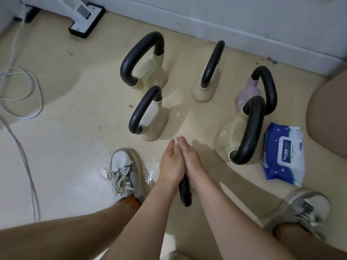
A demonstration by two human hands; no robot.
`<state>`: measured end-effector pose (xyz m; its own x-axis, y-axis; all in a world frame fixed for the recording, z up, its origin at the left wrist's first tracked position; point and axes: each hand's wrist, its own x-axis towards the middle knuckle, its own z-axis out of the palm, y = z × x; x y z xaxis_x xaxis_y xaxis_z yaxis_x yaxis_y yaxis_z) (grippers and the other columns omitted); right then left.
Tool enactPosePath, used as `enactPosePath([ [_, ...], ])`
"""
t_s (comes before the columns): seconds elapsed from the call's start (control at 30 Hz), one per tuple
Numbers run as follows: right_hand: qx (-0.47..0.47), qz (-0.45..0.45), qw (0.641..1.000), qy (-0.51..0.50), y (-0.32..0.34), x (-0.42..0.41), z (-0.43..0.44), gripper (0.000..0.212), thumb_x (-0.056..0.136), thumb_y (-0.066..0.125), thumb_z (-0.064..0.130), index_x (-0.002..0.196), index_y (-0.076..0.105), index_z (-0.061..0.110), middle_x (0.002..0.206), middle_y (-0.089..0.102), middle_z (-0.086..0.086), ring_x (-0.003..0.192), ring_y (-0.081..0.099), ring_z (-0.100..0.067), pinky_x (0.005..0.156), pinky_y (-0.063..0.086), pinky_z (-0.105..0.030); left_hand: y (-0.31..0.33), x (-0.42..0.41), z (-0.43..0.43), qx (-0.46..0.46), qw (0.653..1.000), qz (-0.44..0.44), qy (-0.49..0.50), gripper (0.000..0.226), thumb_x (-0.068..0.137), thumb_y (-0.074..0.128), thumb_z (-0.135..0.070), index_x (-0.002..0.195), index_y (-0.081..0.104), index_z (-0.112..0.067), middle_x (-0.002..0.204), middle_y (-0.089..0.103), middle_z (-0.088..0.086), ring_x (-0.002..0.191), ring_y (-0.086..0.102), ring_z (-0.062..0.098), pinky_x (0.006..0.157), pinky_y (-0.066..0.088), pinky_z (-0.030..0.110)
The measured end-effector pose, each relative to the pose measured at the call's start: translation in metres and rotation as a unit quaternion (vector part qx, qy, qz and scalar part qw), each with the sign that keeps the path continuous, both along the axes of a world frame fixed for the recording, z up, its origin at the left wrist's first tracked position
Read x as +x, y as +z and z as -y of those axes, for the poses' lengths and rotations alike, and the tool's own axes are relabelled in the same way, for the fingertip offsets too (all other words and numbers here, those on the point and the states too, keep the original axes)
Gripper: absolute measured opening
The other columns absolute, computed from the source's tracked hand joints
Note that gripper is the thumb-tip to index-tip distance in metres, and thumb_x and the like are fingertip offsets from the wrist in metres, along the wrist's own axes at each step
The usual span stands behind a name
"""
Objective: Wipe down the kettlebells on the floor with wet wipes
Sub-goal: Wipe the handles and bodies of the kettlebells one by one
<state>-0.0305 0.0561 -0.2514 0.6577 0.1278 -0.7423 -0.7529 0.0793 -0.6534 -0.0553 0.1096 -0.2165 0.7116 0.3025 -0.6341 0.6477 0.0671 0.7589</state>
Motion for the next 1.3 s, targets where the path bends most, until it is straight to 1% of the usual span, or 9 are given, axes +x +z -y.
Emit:
enactPosePath([
  [0.1,-0.02,0.084,0.996,-0.007,0.015,-0.029,0.004,0.046,0.102,0.039,0.038,0.138,0.045,0.01,0.126,0.052,0.001,0.114,0.05,-0.015,0.099,0.039,-0.033,0.008,-0.015,-0.003,0.009,0.999,0.017,-0.034,0.047,0.103,0.039,-0.023,0.148,0.034,-0.01,0.145,0.046,0.004,0.133,0.045,0.015,0.114,0.034,0.033],
  [0.23,-0.085,0.097,0.992,-0.006,0.013,-0.074,0.008,0.051,0.09,0.046,0.062,0.124,0.055,0.025,0.125,0.062,-0.008,0.108,0.062,-0.015,0.09,0.047,-0.023,0.017,-0.055,-0.001,0.003,0.995,0.026,-0.097,0.045,0.095,0.048,-0.037,0.136,0.053,-0.019,0.126,0.065,-0.003,0.117,0.059,0.008,0.106,0.044,0.034],
  [0.3,-0.151,0.116,0.981,0.039,0.017,-0.095,0.017,0.039,0.099,0.038,0.046,0.124,0.054,0.022,0.118,0.065,-0.007,0.1,0.064,-0.012,0.078,0.044,-0.011,0.022,-0.076,0.002,0.018,0.991,0.009,-0.131,0.028,0.098,0.047,-0.036,0.114,0.067,-0.026,0.102,0.075,-0.001,0.103,0.067,0.015,0.094,0.052,0.036],
  [0.37,-0.186,0.121,0.971,0.093,0.029,-0.11,0.029,0.039,0.102,0.03,0.04,0.128,0.052,0.021,0.113,0.066,-0.006,0.098,0.063,-0.018,0.076,0.045,-0.021,0.025,-0.093,0.006,0.042,0.989,0.006,-0.14,0.025,0.101,0.044,-0.028,0.102,0.069,-0.026,0.092,0.075,0.001,0.097,0.068,0.02,0.089,0.053,0.038],
  [0.67,-0.139,0.092,0.973,0.16,0.025,-0.124,0.042,0.045,0.1,0.022,0.049,0.128,0.051,0.028,0.119,0.06,0.0,0.109,0.057,-0.014,0.09,0.039,-0.021,0.009,-0.116,0.016,0.11,0.971,-0.011,-0.211,0.037,0.089,0.035,-0.051,0.098,0.058,-0.023,0.081,0.068,-0.004,0.078,0.063,0.014,0.073,0.049,0.027],
  [0.87,-0.154,0.075,0.98,0.102,0.011,-0.13,0.028,0.061,0.098,0.023,0.055,0.15,0.028,0.025,0.146,0.043,0.004,0.124,0.047,-0.005,0.088,0.03,0.001,-0.018,-0.11,0.015,0.13,0.977,-0.008,-0.17,0.024,0.099,0.05,-0.028,0.084,0.064,-0.016,0.064,0.06,-0.004,0.059,0.052,0.008,0.054,0.038,0.014],
  [1.07,-0.258,0.066,0.957,0.118,0.041,-0.113,0.027,0.027,0.1,0.039,0.03,0.105,0.065,0.023,0.104,0.071,-0.004,0.097,0.065,-0.022,0.082,0.048,-0.028,0.017,-0.097,0.002,0.021,0.991,-0.042,-0.121,0.024,0.09,0.056,-0.013,0.069,0.068,-0.012,0.056,0.058,-0.006,0.054,0.05,0.01,0.051,0.04,0.017],
  [1.2,-0.266,0.074,0.955,0.105,0.085,-0.094,0.041,0.034,0.091,0.056,0.02,0.059,0.045,0.021,0.057,0.049,0.004,0.051,0.044,-0.013,0.046,0.034,-0.022,0.062,-0.078,-0.013,-0.009,0.991,-0.051,-0.124,0.019,0.061,0.055,-0.003,0.064,0.074,-0.008,0.05,0.053,0.001,0.052,0.044,0.017,0.059,0.042,0.024],
  [1.3,-0.139,0.052,0.989,0.005,0.137,-0.073,0.062,0.025,0.089,0.054,0.008,0.065,0.058,0.014,0.073,0.062,-0.009,0.061,0.056,-0.021,0.055,0.047,-0.021,0.109,-0.059,-0.023,-0.052,0.991,-0.001,-0.124,0.021,0.067,0.052,0.004,0.071,0.07,-0.005,0.059,0.06,0.004,0.056,0.053,0.019,0.063,0.047,0.026],
])
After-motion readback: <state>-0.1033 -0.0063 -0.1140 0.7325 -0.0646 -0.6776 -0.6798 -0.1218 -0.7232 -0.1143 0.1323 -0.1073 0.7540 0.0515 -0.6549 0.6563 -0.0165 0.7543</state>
